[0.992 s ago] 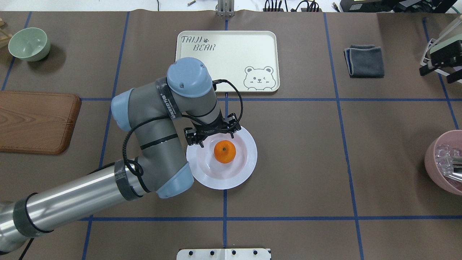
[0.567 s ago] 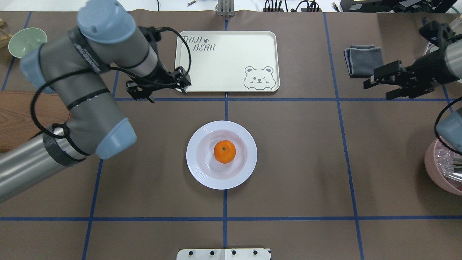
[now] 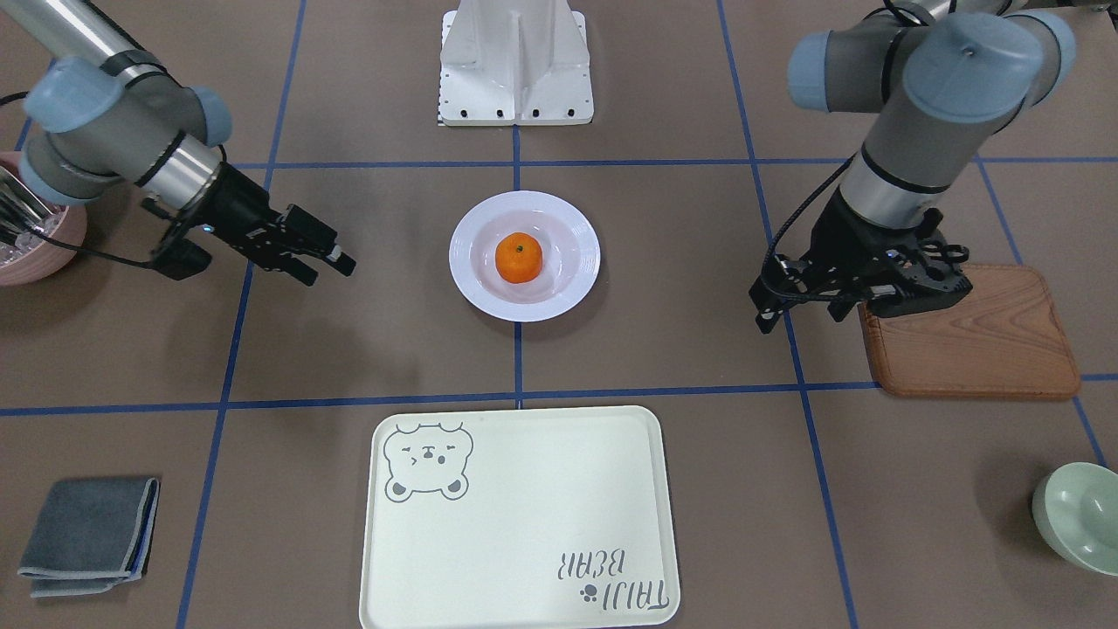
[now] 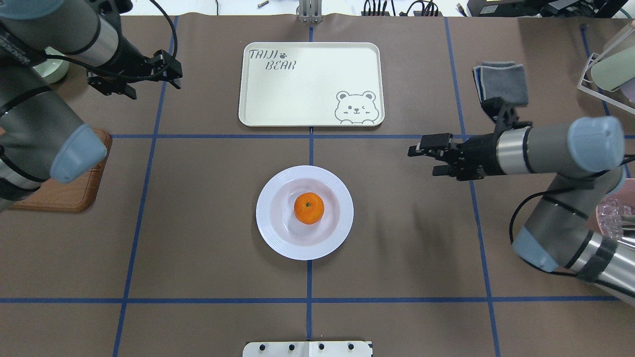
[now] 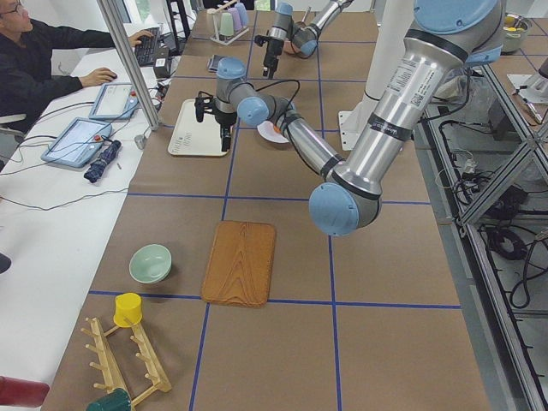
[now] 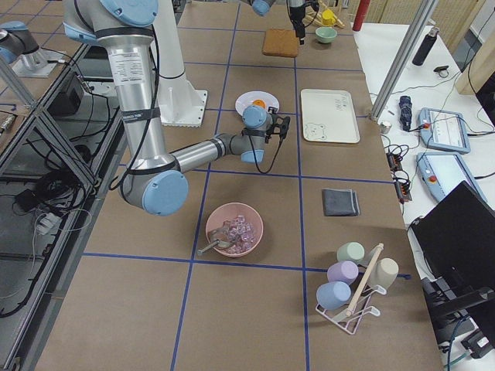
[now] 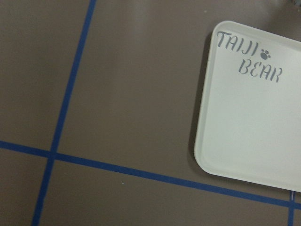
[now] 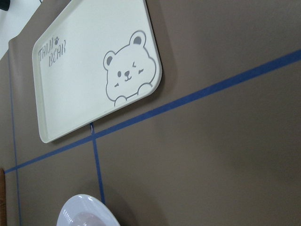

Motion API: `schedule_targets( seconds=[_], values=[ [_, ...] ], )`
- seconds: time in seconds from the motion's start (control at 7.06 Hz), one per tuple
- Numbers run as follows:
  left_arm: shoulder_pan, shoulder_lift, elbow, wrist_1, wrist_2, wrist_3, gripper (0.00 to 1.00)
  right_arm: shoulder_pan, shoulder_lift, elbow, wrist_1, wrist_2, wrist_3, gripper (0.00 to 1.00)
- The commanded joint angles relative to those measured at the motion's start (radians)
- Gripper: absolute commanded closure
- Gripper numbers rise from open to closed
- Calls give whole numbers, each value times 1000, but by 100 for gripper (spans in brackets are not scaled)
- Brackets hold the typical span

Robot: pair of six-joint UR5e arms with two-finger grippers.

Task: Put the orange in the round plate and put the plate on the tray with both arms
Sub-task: 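Withdraw the left gripper while the right gripper reaches toward the plate rim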

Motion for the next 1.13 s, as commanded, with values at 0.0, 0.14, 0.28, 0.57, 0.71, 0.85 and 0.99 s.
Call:
schedule_targets(
  seconds=[0.0,0.14,0.28,0.57,0.71,0.85,0.99],
  values=[
    [-23,16,6,-1,0,17,2,-137,39,-39,79,-111,67,0],
    [-23,16,4,-1,-2,17,2,-163,57,-45,79,-114,65,0],
    [-23,22,4,-2,-2,17,2,-192,82,-65,79,-149,65,0],
    [-23,24,6,-1,-2,17,2,-200,123,-105,77,-169,60,0],
    [-23,27,6,-1,-2,17,2,-200,136,-114,76,-169,59,0],
    [-23,39,4,-2,-3,18,2,-202,143,-133,77,-169,59,0],
    [-23,39,4,-1,-3,18,2,-206,151,-142,76,-176,59,0]
  ],
)
